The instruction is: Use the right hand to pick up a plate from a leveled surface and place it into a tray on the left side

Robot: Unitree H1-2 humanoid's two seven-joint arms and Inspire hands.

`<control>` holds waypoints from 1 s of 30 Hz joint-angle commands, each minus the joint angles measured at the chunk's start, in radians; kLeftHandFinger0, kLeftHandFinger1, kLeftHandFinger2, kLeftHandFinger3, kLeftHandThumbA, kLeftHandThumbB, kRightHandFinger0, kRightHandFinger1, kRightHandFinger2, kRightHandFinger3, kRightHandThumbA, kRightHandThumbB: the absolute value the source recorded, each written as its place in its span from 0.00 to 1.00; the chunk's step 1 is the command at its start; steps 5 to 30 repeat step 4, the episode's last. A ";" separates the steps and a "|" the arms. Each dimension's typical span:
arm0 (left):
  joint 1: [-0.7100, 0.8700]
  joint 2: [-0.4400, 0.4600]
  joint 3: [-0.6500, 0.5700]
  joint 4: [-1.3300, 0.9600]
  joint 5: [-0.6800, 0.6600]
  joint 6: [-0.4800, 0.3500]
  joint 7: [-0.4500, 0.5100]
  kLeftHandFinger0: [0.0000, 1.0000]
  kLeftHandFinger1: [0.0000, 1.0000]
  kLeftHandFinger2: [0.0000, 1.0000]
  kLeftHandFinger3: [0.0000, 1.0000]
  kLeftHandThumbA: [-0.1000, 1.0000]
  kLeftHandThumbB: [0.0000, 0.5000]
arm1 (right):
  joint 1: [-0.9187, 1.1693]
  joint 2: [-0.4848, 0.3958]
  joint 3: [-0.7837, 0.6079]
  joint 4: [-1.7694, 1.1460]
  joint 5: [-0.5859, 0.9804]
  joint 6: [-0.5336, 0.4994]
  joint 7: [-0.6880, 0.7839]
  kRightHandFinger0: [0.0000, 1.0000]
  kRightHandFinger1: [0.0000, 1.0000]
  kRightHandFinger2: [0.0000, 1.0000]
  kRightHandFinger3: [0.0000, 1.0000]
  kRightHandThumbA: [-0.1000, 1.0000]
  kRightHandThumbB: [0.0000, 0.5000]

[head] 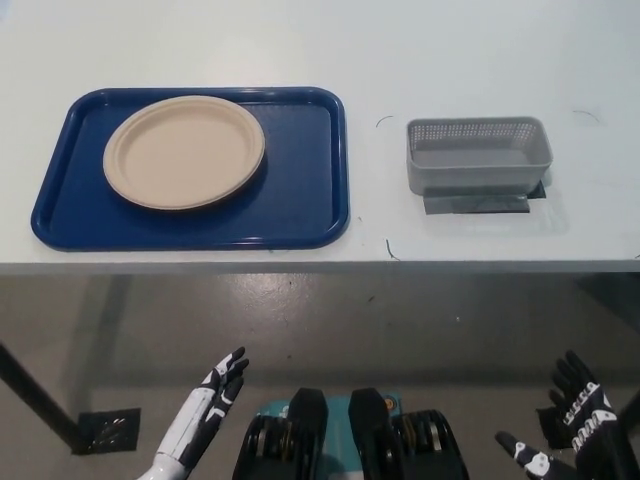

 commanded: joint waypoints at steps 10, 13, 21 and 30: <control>0.003 0.002 0.030 -0.033 0.004 -0.093 0.057 1.00 1.00 1.00 1.00 1.00 0.74 | -0.042 0.017 -0.022 0.168 -0.172 -0.405 0.037 1.00 1.00 1.00 1.00 1.00 0.35; 0.003 0.002 0.030 -0.033 0.004 -0.093 0.057 1.00 1.00 1.00 1.00 1.00 0.74 | -0.042 0.017 -0.022 0.168 -0.172 -0.405 0.037 1.00 1.00 1.00 1.00 1.00 0.35; 0.003 0.002 0.030 -0.033 0.004 -0.093 0.057 1.00 1.00 1.00 1.00 1.00 0.74 | -0.042 0.017 -0.022 0.168 -0.172 -0.405 0.037 1.00 1.00 1.00 1.00 1.00 0.35; 0.003 0.002 0.030 -0.033 0.004 -0.093 0.057 1.00 1.00 1.00 1.00 1.00 0.74 | -0.042 0.017 -0.022 0.168 -0.172 -0.405 0.037 1.00 1.00 1.00 1.00 1.00 0.35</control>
